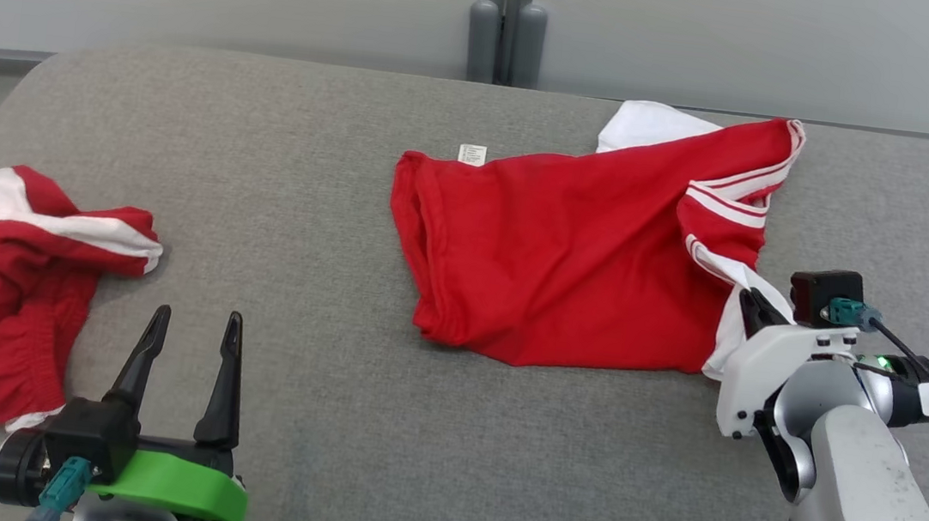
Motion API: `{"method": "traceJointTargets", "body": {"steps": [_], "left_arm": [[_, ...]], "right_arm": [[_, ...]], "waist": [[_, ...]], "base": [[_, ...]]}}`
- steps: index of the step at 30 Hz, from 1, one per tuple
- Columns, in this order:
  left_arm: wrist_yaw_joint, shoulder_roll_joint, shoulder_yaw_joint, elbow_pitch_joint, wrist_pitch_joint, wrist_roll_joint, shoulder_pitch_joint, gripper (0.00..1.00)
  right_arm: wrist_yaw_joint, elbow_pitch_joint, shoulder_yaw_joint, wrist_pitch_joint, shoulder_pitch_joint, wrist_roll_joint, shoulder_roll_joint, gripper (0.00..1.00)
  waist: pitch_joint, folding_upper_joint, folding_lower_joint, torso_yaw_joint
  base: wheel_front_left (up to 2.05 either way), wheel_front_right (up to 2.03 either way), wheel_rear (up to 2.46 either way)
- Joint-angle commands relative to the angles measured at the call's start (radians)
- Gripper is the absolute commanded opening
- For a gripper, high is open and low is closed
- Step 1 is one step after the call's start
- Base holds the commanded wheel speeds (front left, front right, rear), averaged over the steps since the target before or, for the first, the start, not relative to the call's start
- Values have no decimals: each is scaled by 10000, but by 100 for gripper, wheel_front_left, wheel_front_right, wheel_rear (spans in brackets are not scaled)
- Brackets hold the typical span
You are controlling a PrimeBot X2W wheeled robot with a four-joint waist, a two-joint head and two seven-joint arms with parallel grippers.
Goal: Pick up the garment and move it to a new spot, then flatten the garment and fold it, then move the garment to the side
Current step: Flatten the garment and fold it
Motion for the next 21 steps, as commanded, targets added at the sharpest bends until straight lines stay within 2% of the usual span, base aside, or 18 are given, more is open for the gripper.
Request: {"method": "traceJointTargets", "body": {"steps": [1, 9, 18, 19, 20, 21], "left_arm": [[-44, 87, 31, -36, -4, 114, 81, 100], [-61, 283, -58, -136, -4, 205, -102, 100], [-68, 555, -202, -8, -4, 93, -360, 100], [-70, 567, -238, 21, -4, 84, -392, 100], [-71, 576, -263, 39, -4, 79, -405, 100], [-71, 586, -298, 72, -4, 67, -415, 100]], "right_arm": [[-14, -282, -105, -42, 285, -47, -106, 0], [-12, -1460, -755, 165, 1239, 663, -232, 0], [-14, -1300, -1571, -75, 1590, 1236, -206, 0], [-14, -1183, -1583, -178, 1518, 1202, -243, 36], [-14, -1083, -1640, -266, 1465, 1194, -254, 100], [-14, -928, -1685, -314, 1431, 1164, -259, 100]], "waist": [[-133, 0, 0, -696], [160, 0, 0, -1964], [450, 0, 0, -2535], [462, 0, 0, -2555], [468, 0, 0, -2565], [465, 0, 0, -2562]], "base": [[0, 0, 0], [0, 0, 0], [0, 0, 0], [0, 0, 0], [0, 0, 0], [0, 0, 0]]}}
